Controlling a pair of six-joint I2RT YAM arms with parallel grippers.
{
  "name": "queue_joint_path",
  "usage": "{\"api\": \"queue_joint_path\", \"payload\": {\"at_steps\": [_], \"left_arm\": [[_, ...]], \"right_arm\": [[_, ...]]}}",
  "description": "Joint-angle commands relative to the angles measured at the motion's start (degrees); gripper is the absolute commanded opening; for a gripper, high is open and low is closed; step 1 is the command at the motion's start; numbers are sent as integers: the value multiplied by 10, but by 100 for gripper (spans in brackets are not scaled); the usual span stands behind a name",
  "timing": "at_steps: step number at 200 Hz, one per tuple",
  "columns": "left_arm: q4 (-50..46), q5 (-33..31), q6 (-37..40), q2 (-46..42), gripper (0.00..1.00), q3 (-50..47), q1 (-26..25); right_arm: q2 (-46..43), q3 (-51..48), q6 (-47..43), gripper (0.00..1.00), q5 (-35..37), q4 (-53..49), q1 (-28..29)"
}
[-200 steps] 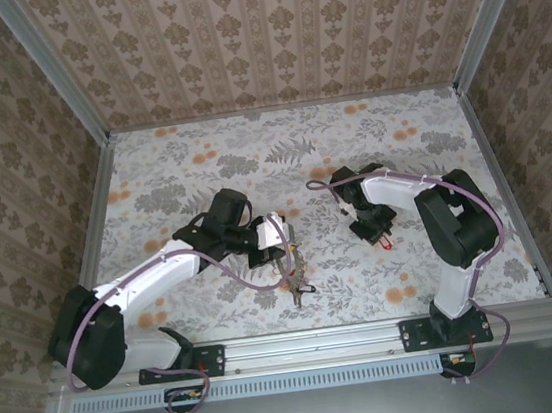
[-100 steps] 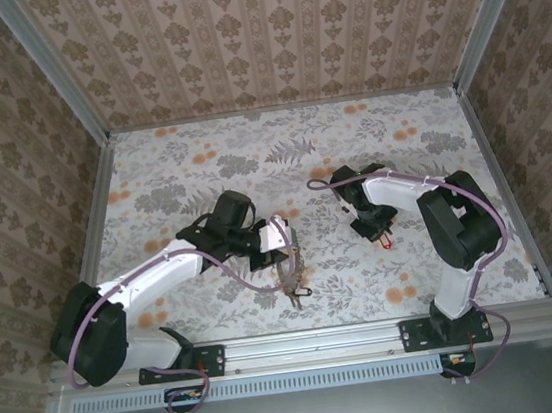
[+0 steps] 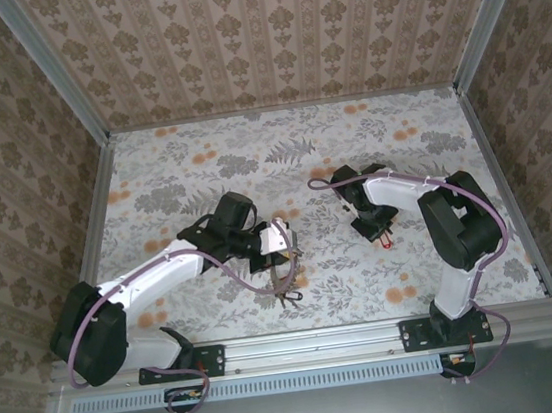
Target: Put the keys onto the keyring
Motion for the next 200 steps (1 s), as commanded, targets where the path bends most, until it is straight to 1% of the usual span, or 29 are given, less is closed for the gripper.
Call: {"api": "queue_joint_path", "payload": {"at_steps": [1, 10, 25, 39, 56, 80, 103, 114, 116, 136, 144, 149, 157, 175, 200], "left_arm": [[4, 23, -1, 1, 0, 8, -2], [7, 26, -4, -1, 0, 6, -2], [15, 31, -11, -3, 0, 4, -3], [25, 37, -20, -5, 0, 1, -2], [34, 43, -32, -6, 0, 0, 1], [25, 42, -46, -8, 0, 11, 10], [18, 11, -60, -19, 0, 20, 15], [19, -5, -63, -30, 0, 20, 15], [19, -21, -64, -33, 0, 19, 15], [29, -81, -86, -51, 0, 17, 13], [39, -104, -97, -57, 0, 14, 14], [46, -115, -102, -61, 0, 10, 14], [56, -133, -108, -68, 0, 6, 14], [72, -156, -120, -78, 0, -3, 14], [94, -160, -128, -86, 0, -18, 13]], "right_arm": [[-17, -11, 9, 6, 8, 10, -4], [-19, -11, 10, 3, 1, 13, -7], [-26, -10, 18, 0, 1, 22, -13], [-49, -16, 26, 0, -7, 40, -17], [-99, -34, 30, 0, -37, 72, -19], [-192, -75, 26, 0, -94, 130, -19], [-290, -118, 9, 0, -175, 184, -14], [-333, -140, -3, 0, -198, 217, 1], [-341, -143, -6, 0, -206, 222, 3], [-402, -187, -45, 0, -274, 290, 38], [-422, -207, -68, 0, -274, 322, 63], [-433, -219, -71, 0, -268, 343, 79], [-446, -231, -73, 0, -279, 372, 94], [-444, -228, -53, 0, -299, 413, 116], [-404, -188, -57, 0, -334, 410, 150]]}}
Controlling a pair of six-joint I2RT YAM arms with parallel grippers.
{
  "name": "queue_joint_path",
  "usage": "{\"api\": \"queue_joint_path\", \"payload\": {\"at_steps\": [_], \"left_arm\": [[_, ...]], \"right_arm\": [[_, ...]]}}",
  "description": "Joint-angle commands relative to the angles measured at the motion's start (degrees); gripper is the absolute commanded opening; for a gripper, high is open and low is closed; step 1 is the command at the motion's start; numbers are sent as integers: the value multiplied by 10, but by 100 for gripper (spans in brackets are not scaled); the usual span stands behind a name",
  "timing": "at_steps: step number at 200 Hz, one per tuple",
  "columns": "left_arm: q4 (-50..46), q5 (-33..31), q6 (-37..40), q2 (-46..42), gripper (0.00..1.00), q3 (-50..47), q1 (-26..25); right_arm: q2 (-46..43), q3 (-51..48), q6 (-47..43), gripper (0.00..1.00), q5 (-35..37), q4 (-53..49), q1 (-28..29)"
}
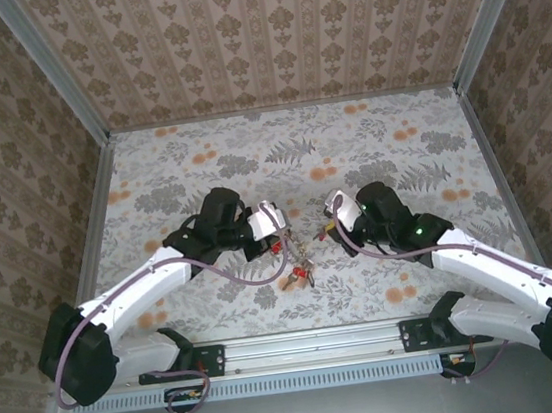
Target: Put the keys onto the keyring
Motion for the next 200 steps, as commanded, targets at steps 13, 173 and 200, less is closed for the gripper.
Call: {"api": "queue_joint_path", "payload": {"at_steps": [13, 173, 200], "left_arm": [[39, -26, -27, -13, 0, -12, 0], [50, -8, -50, -8, 0, -9, -1], [47, -9, -46, -5, 0, -9, -5]], "right_arm": [[41, 46, -6, 0, -78, 61, 34], [155, 137, 50, 0, -31, 33, 72], [165, 144, 58, 0, -25, 37, 72]]}}
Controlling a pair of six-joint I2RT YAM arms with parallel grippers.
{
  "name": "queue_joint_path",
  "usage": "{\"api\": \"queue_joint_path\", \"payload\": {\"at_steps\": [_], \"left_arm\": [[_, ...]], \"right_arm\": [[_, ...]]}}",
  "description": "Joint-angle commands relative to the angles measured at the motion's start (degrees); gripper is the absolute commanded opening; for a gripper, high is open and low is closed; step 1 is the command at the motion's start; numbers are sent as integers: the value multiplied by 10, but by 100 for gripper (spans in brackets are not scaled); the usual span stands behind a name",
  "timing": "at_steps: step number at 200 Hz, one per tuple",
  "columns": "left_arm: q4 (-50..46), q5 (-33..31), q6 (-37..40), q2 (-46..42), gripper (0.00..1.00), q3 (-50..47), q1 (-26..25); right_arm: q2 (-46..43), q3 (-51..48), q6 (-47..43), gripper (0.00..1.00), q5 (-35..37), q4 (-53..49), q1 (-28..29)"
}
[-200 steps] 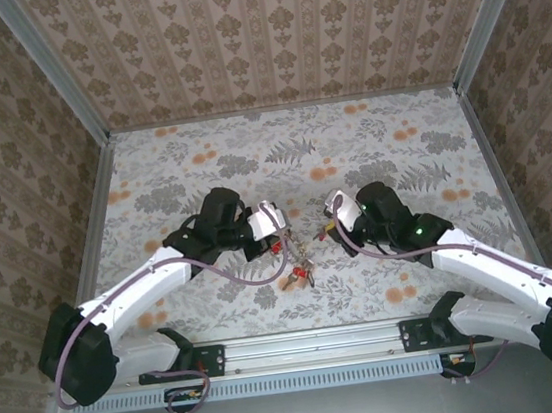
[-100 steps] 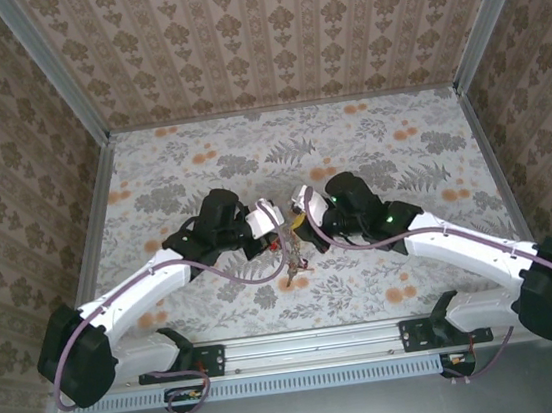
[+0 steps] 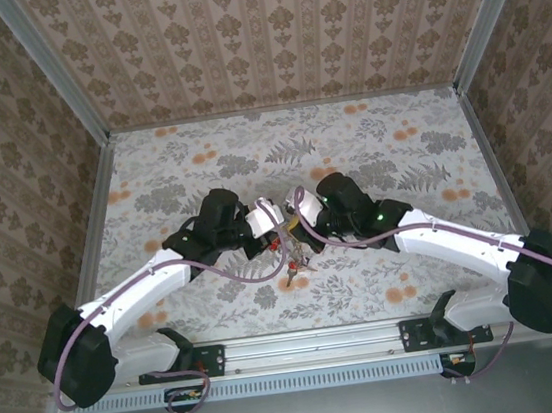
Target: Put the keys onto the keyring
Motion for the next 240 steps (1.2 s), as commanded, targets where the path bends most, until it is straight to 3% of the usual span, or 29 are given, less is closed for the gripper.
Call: {"api": "queue_joint_path", "payload": {"at_steps": [1, 135, 240], "left_arm": [[23, 14, -8, -1, 0, 1, -4], [30, 19, -5, -10, 0, -3, -14], [116, 39, -14, -37, 0, -50, -19]], "right_arm": [[13, 19, 17, 0, 15, -2, 3], [-4, 1, 50, 0, 85, 34, 0], [-21, -27, 90, 0, 32, 56, -37]]}}
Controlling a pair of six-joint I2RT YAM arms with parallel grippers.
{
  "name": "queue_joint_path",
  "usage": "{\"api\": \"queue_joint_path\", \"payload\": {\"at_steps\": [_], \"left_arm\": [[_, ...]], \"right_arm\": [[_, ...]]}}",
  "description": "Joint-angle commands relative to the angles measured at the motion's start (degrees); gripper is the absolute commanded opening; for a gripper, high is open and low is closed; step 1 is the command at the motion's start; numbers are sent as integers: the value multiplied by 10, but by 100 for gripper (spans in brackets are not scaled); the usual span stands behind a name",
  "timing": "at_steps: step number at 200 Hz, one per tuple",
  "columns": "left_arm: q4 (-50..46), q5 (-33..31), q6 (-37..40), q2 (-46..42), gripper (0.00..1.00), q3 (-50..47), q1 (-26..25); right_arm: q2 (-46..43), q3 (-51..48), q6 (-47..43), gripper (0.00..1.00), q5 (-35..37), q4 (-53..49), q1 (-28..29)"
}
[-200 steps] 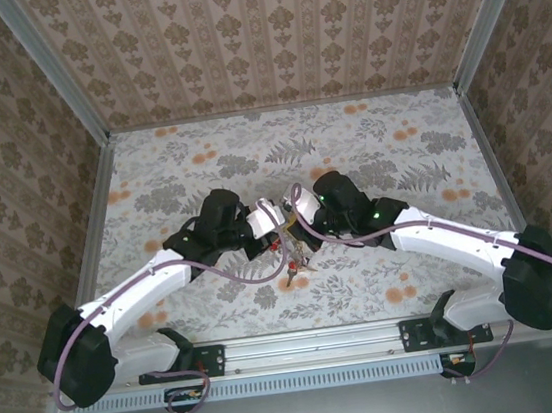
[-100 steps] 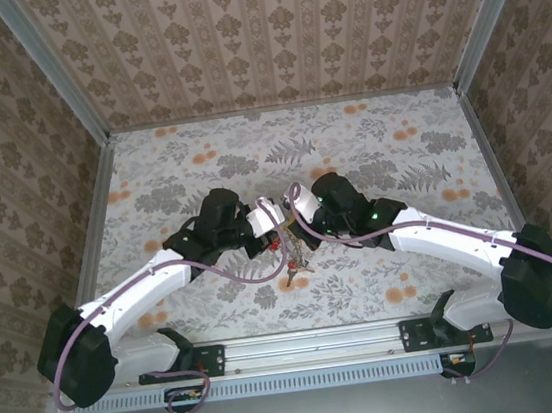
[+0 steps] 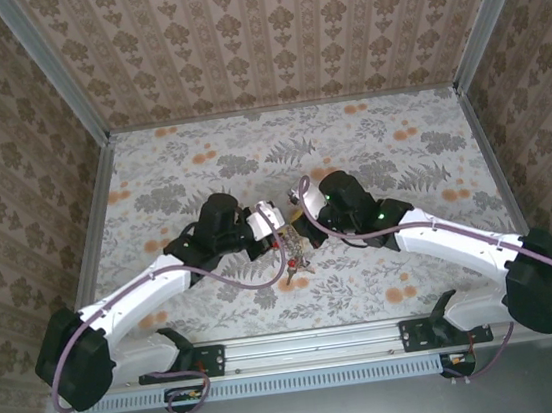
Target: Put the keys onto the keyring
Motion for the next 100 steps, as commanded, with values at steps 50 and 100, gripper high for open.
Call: {"api": "queue_joint_path", "payload": {"at_steps": [50, 100], "left_arm": [[120, 41, -25, -38, 0, -51, -8], [188, 39, -40, -49, 0, -84, -11]], "right_arm": [[-14, -13, 26, 0, -27, 31, -30], [-16, -15, 42, 0, -25, 27, -35]]}}
